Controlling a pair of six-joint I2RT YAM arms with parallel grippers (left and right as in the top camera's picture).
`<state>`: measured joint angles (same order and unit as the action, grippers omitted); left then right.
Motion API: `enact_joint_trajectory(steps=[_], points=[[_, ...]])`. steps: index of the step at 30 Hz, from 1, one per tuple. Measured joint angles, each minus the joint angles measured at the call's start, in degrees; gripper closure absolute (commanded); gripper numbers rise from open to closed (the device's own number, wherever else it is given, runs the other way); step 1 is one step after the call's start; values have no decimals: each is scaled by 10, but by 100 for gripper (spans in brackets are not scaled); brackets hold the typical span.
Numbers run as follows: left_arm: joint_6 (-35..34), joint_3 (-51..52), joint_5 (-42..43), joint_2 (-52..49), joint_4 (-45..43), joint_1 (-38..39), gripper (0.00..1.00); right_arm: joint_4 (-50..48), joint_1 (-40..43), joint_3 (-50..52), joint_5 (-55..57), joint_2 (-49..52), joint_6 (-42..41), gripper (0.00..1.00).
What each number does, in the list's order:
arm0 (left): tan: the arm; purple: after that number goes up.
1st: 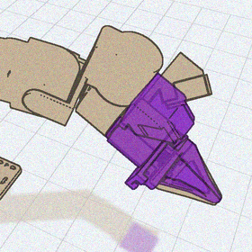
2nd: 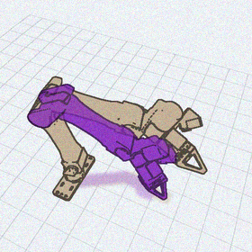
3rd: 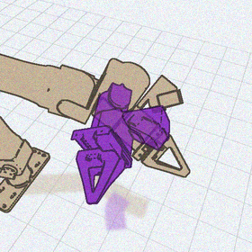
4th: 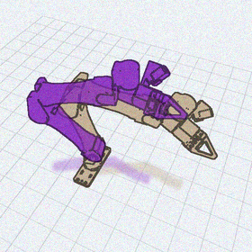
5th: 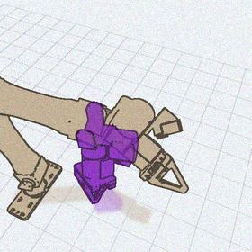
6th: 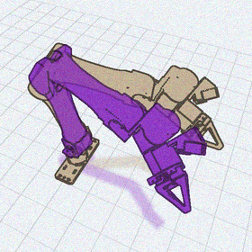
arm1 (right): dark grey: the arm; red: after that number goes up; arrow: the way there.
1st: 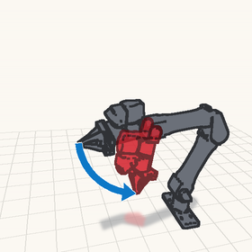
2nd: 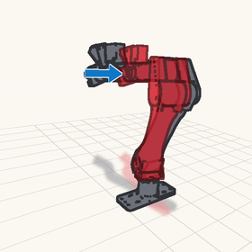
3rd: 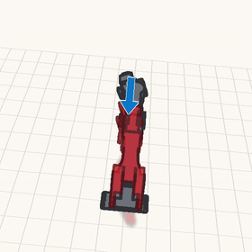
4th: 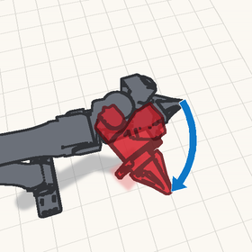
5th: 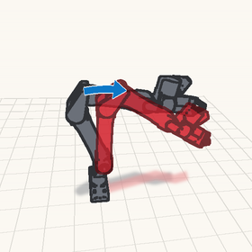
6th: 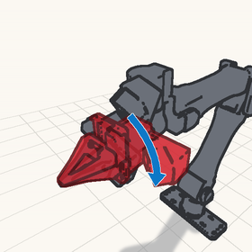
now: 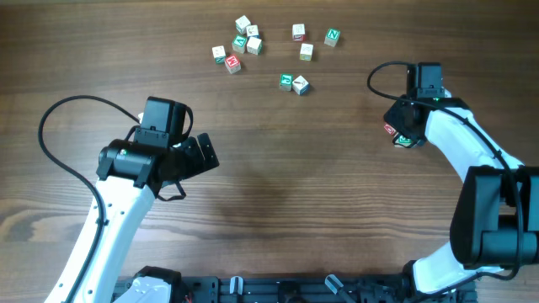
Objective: Form a circle
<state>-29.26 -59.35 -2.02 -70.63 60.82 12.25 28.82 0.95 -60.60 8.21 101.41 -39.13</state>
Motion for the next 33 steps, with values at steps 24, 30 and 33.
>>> enact_joint_trajectory(steps=[24, 30, 33], points=[[0, 0, 0, 0, 0, 0, 0, 85, -21, -17, -20, -21, 28, 95], [0, 0, 0, 0, 0, 0, 0, 84, -34, -17, -31, -21, 48, 96], [0, 0, 0, 0, 0, 0, 0, 87, -34, -17, -37, -21, 50, 95]])
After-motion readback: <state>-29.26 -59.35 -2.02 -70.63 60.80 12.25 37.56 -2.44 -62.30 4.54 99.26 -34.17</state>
